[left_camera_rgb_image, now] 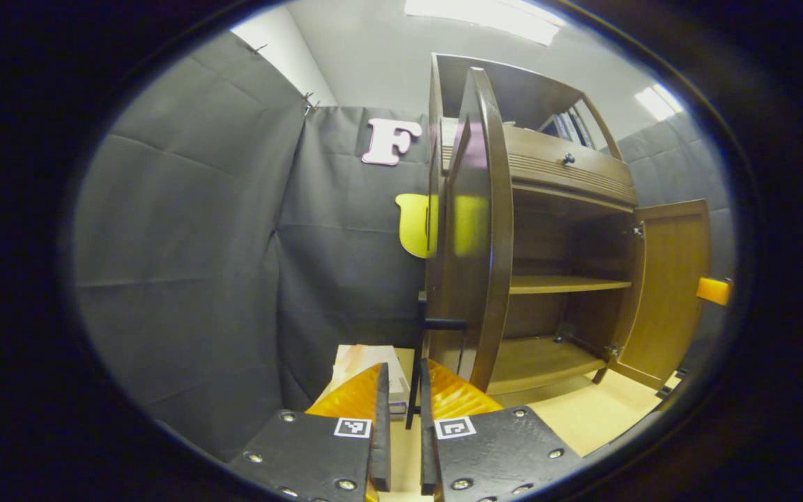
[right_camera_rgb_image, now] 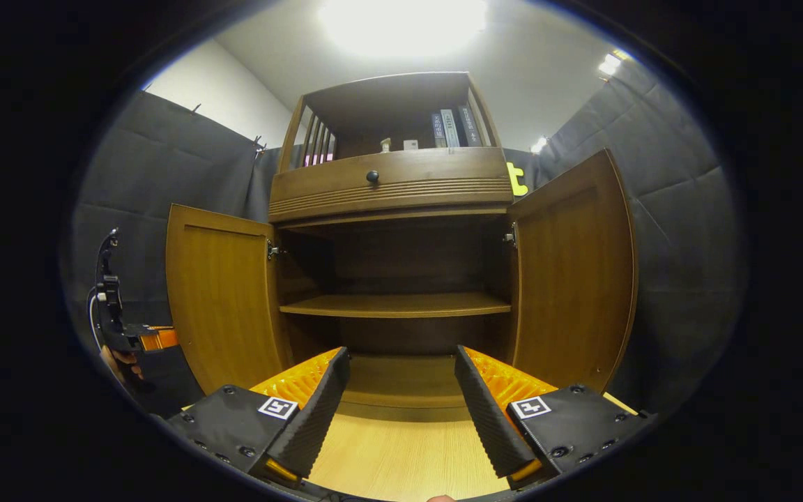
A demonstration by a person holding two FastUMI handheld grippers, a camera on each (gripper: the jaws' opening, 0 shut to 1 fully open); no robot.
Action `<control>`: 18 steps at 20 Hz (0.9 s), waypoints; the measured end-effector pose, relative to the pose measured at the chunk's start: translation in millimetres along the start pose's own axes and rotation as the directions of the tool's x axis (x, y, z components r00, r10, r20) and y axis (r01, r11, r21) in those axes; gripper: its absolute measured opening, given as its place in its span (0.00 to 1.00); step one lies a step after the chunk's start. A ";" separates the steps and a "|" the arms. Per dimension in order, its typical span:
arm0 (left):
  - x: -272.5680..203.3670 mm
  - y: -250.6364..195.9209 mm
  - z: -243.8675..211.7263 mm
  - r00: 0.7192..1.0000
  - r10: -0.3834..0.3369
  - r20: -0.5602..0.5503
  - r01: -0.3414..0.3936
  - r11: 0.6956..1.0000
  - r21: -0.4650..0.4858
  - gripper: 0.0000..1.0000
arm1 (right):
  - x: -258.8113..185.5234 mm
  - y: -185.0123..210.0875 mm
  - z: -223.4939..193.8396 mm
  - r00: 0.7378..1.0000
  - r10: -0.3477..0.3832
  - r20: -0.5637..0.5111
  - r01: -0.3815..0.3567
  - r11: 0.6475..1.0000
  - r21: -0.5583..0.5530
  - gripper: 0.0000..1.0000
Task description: Open the right door of the double-door shoe cabinet with the right hand, and open the left door with the left hand.
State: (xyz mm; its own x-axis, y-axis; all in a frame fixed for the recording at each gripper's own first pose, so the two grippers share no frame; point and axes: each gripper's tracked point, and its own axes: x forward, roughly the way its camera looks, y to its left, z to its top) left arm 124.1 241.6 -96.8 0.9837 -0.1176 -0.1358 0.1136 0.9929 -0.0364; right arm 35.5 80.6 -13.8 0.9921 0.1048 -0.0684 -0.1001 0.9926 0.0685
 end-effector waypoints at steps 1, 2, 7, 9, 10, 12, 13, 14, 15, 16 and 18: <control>-2.0 4.2 -0.3 1.000 -0.002 -0.002 0.002 1.000 -0.007 0.17 | 1.1 2.1 -0.5 1.000 0.000 -0.001 0.000 1.000 -0.002 0.92; -3.5 7.2 -3.1 1.000 -0.006 -0.004 0.006 1.000 -0.010 0.17 | 3.8 4.1 -2.2 1.000 0.000 -0.003 0.000 1.000 -0.003 0.95; -17.2 -0.3 4.1 1.000 -0.002 0.012 0.001 1.000 0.005 0.18 | 4.6 5.2 5.4 1.000 0.014 0.016 -0.014 1.000 -0.003 0.92; -27.2 -4.2 13.1 1.000 0.008 0.023 -0.008 1.000 0.005 0.17 | -0.7 -1.9 11.5 0.999 0.015 0.034 -0.014 1.000 -0.015 0.95; -32.8 -9.0 15.9 1.000 0.011 0.024 -0.011 1.000 0.007 0.17 | -3.9 -5.9 13.8 0.999 0.017 0.035 -0.016 1.000 -0.018 0.92; -51.2 -21.4 24.5 0.999 0.011 0.041 -0.012 1.000 0.019 0.17 | -14.1 -15.7 19.5 0.999 0.016 0.047 -0.015 1.000 -0.022 0.95; -58.1 -26.7 30.2 0.999 0.013 0.050 -0.014 1.000 0.028 0.17 | -18.6 -22.4 22.0 0.998 0.011 0.055 -0.010 1.000 -0.023 0.95; -65.1 -33.2 34.5 0.998 0.015 0.057 -0.017 0.999 0.031 0.18 | -23.3 -28.2 24.2 0.998 0.009 0.058 -0.008 1.000 -0.020 0.92; -73.1 -39.3 38.8 0.998 0.015 0.060 -0.016 1.000 0.026 0.18 | -29.6 -32.8 25.0 0.998 0.011 0.058 -0.010 1.000 -0.019 0.95; -81.8 -47.0 41.0 0.998 0.015 0.065 -0.016 1.000 0.022 0.18 | -35.9 -39.1 26.5 0.998 0.009 0.059 -0.008 1.000 -0.020 0.95; -97.4 -57.7 46.9 0.997 0.016 0.071 -0.018 1.000 0.024 0.18 | -49.4 -52.2 29.4 0.998 -0.002 0.065 0.003 1.000 -0.017 0.95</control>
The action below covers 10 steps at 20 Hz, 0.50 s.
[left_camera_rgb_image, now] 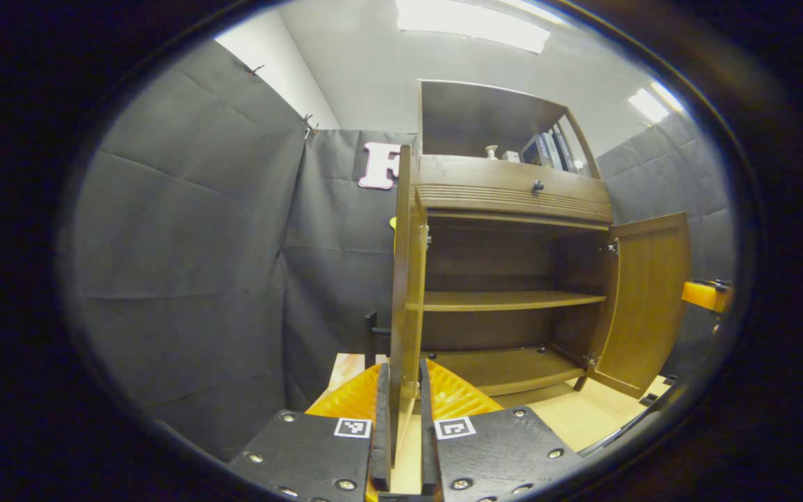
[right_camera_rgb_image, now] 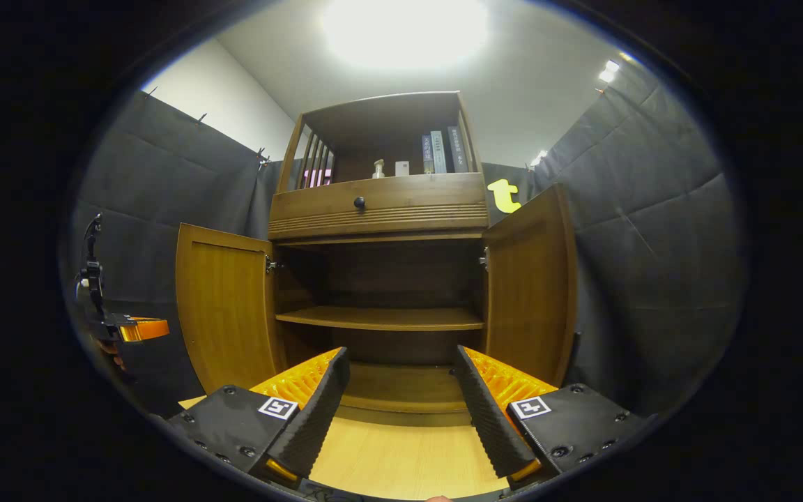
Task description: Open the right door of the double-door shoe cabinet with the right hand, and open the left door with the left hand.
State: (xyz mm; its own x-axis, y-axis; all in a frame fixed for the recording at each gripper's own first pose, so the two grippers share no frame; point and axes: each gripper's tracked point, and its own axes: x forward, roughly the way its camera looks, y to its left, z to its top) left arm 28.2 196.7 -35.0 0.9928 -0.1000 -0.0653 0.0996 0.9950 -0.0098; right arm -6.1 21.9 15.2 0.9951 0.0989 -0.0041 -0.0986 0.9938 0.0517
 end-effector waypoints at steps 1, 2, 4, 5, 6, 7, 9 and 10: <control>-8.5 -6.0 3.2 1.000 0.000 0.003 0.000 1.000 0.008 0.19 | -7.6 -4.3 1.6 1.000 -0.002 0.003 0.002 1.000 0.007 0.95; -14.9 -13.4 4.4 1.000 -0.002 0.006 0.002 1.000 0.017 0.19 | -14.3 -8.7 3.3 1.000 -0.004 0.007 0.004 1.000 0.011 0.95; -28.9 -25.9 7.8 1.000 -0.007 0.012 0.007 1.000 0.027 0.19 | -25.9 -17.6 4.9 1.000 -0.012 0.008 0.012 1.000 0.009 0.95; -35.6 -30.8 9.9 1.000 -0.009 0.016 0.009 1.000 0.026 0.19 | -32.1 -21.8 5.7 1.000 -0.015 0.009 0.015 1.000 0.008 0.95; -45.5 -34.4 11.4 1.000 -0.009 0.019 0.008 1.000 0.030 0.19 | -37.4 -25.1 6.9 1.000 -0.018 0.011 0.018 1.000 0.007 0.95; -53.8 -38.1 13.2 1.000 -0.007 0.024 0.006 0.999 0.035 0.20 | -42.4 -27.9 7.8 1.000 -0.021 0.014 0.021 1.000 0.008 0.95; -70.1 -46.6 15.0 0.999 -0.008 0.036 0.007 0.999 0.044 0.20 | -51.9 -32.3 8.8 1.000 -0.022 0.015 0.022 1.000 0.007 0.92; -77.9 -49.5 13.4 0.999 -0.006 0.043 0.004 0.999 0.048 0.20 | -55.2 -33.9 7.9 1.000 -0.023 0.013 0.023 1.000 0.006 0.92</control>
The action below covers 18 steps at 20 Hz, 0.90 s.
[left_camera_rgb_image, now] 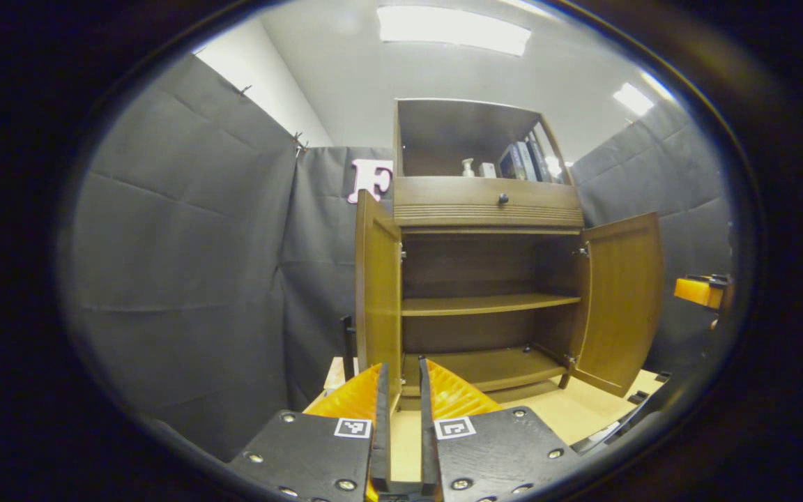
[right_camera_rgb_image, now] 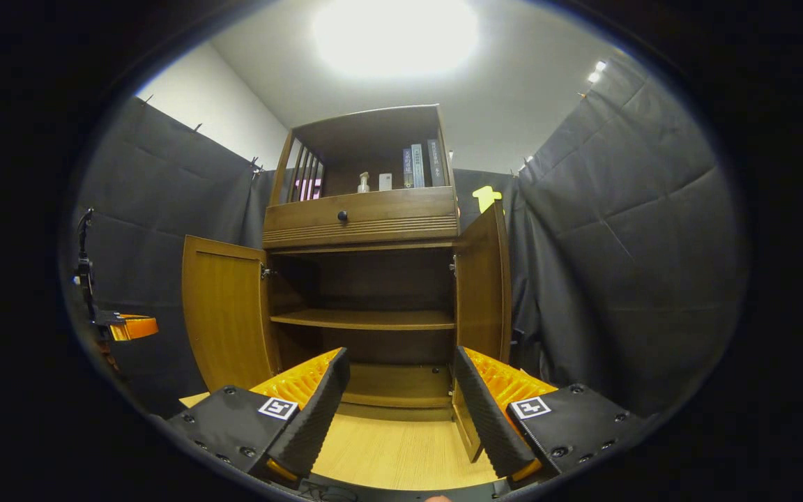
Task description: Open the right door of the double-door shoe cabinet with the right hand, and open the left door with the left hand.
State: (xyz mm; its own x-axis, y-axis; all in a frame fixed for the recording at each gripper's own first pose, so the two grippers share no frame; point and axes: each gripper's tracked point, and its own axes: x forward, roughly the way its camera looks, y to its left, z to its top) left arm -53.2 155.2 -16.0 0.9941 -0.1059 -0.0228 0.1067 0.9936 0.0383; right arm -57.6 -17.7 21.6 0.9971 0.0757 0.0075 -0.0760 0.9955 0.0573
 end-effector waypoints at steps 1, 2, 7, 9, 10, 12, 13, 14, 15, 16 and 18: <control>-6.7 -2.1 -0.1 1.000 0.005 0.001 -0.005 1.000 0.003 0.20 | -2.7 -1.6 -0.9 1.000 0.000 -0.003 0.000 1.000 0.001 0.95; -13.2 -4.2 -2.9 1.000 0.009 0.001 -0.009 1.000 0.008 0.21 | -4.8 -2.4 -1.8 1.000 0.002 -0.005 -0.002 1.000 0.004 0.92; -30.6 -7.7 1.8 0.999 0.022 0.025 -0.022 1.000 0.004 0.57 | -10.8 -2.0 -1.5 1.000 0.012 -0.005 -0.012 1.000 0.017 0.92; -34.5 -6.1 1.6 0.999 0.038 0.024 -0.038 0.999 0.011 0.75 | -11.9 -2.5 -0.7 1.000 0.015 -0.005 -0.015 1.000 0.018 0.92; -34.6 -5.0 0.6 0.999 0.044 0.023 -0.045 0.999 0.015 0.84 | -13.7 -2.5 -0.8 1.000 0.017 -0.003 -0.017 1.000 0.019 0.95; -40.9 -5.2 1.3 0.999 0.048 0.025 -0.049 0.999 0.019 0.84 | -15.8 -3.5 0.4 1.000 0.017 -0.002 -0.017 1.000 0.018 0.95; -44.2 -5.2 1.7 0.998 0.052 0.028 -0.053 0.998 0.021 0.84 | -16.8 -3.8 0.3 1.000 0.018 -0.002 -0.018 1.000 0.017 0.92; -44.7 -4.8 1.2 0.998 0.059 0.031 -0.060 0.998 0.022 0.84 | -17.9 -3.7 0.7 1.000 0.018 0.003 -0.018 1.000 0.015 0.95; -45.9 -5.6 -0.1 0.997 0.066 0.027 -0.066 0.997 0.025 0.84 | -18.4 -4.8 0.8 1.000 0.018 0.008 -0.018 1.000 0.016 0.95; -47.5 -6.7 -2.1 0.997 0.069 0.021 -0.069 0.997 0.028 0.84 | -19.5 -4.6 0.7 1.000 0.022 0.013 -0.022 0.999 0.023 0.95; -51.1 -13.3 -3.3 0.998 0.067 0.018 -0.068 0.997 0.035 0.84 | -20.0 -4.0 -3.9 1.000 0.026 0.008 -0.026 0.999 0.042 0.92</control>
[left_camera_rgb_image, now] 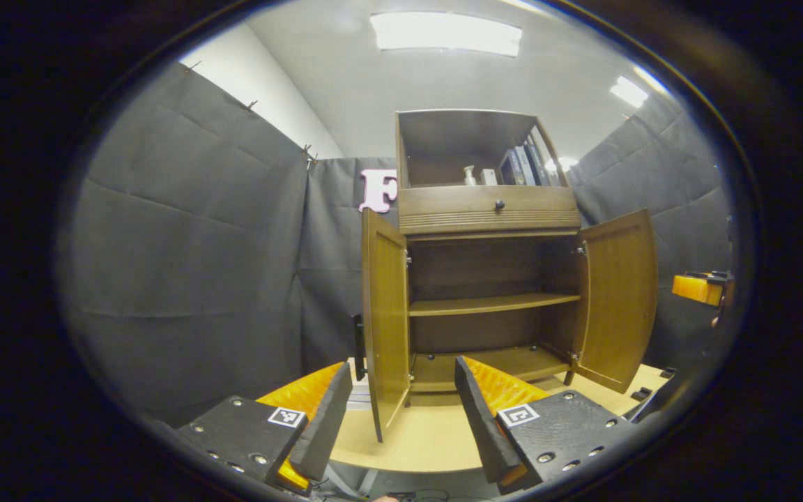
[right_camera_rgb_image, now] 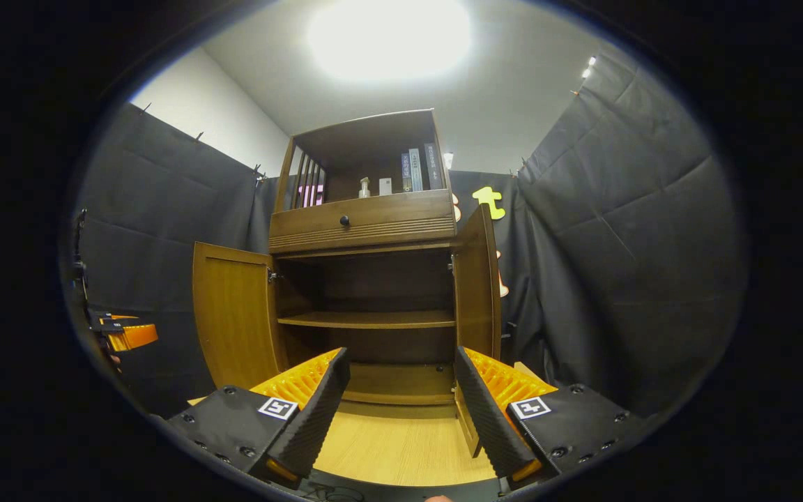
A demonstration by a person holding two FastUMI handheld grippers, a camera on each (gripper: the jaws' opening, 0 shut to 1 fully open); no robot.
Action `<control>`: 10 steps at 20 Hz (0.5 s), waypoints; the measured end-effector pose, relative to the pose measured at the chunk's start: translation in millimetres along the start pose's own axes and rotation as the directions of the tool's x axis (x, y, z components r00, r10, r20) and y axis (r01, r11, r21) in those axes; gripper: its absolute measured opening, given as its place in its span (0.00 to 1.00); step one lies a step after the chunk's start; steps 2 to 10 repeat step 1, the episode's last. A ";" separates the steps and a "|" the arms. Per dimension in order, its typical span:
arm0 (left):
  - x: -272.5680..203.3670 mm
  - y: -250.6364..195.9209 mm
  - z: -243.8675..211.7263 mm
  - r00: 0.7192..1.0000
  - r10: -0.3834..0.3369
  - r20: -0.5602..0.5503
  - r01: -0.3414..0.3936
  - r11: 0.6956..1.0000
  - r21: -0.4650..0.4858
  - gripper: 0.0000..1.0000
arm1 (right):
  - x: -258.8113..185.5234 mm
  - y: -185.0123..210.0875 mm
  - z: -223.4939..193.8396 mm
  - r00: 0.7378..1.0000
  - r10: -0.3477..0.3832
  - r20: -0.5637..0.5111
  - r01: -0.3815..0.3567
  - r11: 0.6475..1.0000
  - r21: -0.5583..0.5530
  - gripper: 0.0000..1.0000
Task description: Open the right door of the double-door shoe cabinet with the right hand, and open the left door with the left hand.
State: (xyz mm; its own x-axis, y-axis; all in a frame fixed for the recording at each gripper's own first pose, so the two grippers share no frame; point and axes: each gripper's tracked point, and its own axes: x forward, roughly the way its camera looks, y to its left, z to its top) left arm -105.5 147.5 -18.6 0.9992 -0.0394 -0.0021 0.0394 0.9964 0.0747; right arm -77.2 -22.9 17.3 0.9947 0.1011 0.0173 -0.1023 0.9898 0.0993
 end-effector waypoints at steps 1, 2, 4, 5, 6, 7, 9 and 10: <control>-3.0 -2.0 1.0 1.000 0.001 0.003 -0.001 1.000 0.004 0.84 | -0.2 1.1 -1.8 1.000 0.001 -0.004 -0.001 1.000 0.005 0.92; -3.0 -2.0 1.0 1.000 0.001 0.003 -0.001 1.000 0.004 0.84 | -0.2 1.1 -1.8 1.000 0.001 -0.004 -0.001 1.000 0.005 0.92; -3.0 -2.0 1.0 1.000 0.001 0.003 -0.001 1.000 0.004 0.84 | -0.2 1.1 -1.8 1.000 0.001 -0.004 -0.001 1.000 0.005 0.92; -3.0 -2.0 1.0 1.000 0.001 0.003 -0.001 1.000 0.004 0.84 | -0.2 1.1 -1.8 1.000 0.001 -0.004 -0.001 1.000 0.005 0.92; -3.0 -2.0 1.0 1.000 0.001 0.003 -0.001 1.000 0.004 0.84 | -0.2 1.1 -1.8 1.000 0.001 -0.004 -0.001 1.000 0.005 0.92; -3.0 -2.0 1.0 1.000 0.001 0.003 -0.001 1.000 0.004 0.84 | -0.2 1.1 -1.8 1.000 0.001 -0.004 -0.001 1.000 0.005 0.92; -3.0 -2.0 1.0 1.000 0.001 0.003 -0.001 1.000 0.004 0.84 | -0.2 1.1 -1.8 1.000 0.001 -0.004 -0.001 1.000 0.005 0.92; -3.0 -2.0 1.0 1.000 0.001 0.003 -0.001 1.000 0.004 0.84 | -0.2 1.1 -1.8 1.000 0.001 -0.004 -0.001 1.000 0.005 0.92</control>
